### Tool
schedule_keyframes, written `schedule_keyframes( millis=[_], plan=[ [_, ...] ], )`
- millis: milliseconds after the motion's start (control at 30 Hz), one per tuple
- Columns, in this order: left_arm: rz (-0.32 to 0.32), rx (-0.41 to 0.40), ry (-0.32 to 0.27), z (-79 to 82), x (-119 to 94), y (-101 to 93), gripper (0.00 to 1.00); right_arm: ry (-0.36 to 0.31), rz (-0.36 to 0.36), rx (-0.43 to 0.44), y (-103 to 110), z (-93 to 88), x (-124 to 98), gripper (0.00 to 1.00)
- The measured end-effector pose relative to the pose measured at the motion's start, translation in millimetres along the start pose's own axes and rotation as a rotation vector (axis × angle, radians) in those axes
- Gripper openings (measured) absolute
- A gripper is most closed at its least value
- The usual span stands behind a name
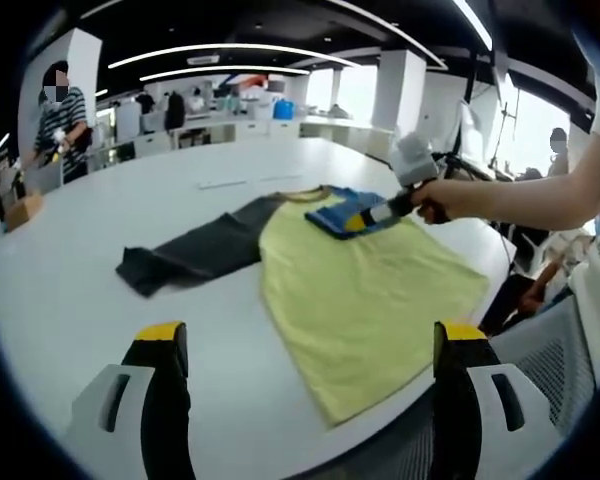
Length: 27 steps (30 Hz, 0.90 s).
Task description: Fold the garment on the visible template until the final outline fits inside the template.
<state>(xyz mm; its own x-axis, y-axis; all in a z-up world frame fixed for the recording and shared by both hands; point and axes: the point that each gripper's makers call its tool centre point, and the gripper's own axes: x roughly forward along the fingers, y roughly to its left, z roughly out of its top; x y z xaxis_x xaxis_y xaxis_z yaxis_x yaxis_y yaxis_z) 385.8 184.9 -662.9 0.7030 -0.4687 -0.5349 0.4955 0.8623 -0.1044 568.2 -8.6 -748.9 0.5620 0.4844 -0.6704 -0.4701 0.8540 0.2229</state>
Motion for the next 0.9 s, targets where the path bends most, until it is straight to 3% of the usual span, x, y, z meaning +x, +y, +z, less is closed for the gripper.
schedule_keyframes(
  millis=[333, 567, 900],
  plan=[
    [0.006, 0.01, 0.006, -1.3, -2, 0.4, 0.99, 0.001, -0.001, 0.05, 2, 1.6, 0, 0.0],
    [0.009, 0.011, 0.005, -1.5, -2, 1.4, 0.99, -0.041, 0.061, 0.123, 18, 18.7, -1, 0.0],
    [0.015, 0.007, 0.003, -3.4, -4, 2.5, 0.99, -0.099, 0.139, 0.141, 47, 47.3, -6, 0.0]
  ],
)
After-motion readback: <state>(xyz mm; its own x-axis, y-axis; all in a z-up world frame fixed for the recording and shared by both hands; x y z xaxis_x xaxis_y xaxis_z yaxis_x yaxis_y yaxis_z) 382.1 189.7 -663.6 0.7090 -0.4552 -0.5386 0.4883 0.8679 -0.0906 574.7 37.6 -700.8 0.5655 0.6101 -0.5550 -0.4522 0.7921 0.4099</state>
